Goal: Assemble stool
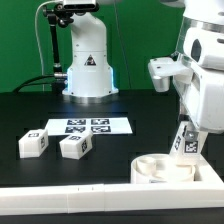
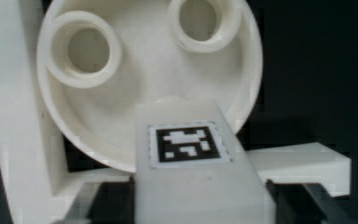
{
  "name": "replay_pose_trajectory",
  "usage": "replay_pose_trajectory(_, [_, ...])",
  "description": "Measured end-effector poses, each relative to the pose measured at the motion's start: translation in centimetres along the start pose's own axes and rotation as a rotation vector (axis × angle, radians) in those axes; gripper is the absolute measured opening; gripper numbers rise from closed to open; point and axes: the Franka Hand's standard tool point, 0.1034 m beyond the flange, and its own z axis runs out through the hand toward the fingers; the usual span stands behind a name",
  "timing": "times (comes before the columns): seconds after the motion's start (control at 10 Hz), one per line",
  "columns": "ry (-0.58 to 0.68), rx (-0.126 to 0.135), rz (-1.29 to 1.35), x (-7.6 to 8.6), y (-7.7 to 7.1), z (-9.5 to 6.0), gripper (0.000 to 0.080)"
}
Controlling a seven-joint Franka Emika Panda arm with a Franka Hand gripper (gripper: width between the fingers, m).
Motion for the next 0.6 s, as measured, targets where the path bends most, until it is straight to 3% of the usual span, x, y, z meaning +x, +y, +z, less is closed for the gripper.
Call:
replay_pose_trajectory(0.1, [-0.016, 0.04, 0.077, -0.34, -0.32, 0.09, 0.035])
replay_pose_trajectory(0.2, [-0.018, 0.051, 0.186, -0.37, -0.29, 0.13, 0.035])
replay_pose_trajectory(0.6, [-0.024, 0.048, 0.473, -0.34, -0.31, 0.14, 0.0349])
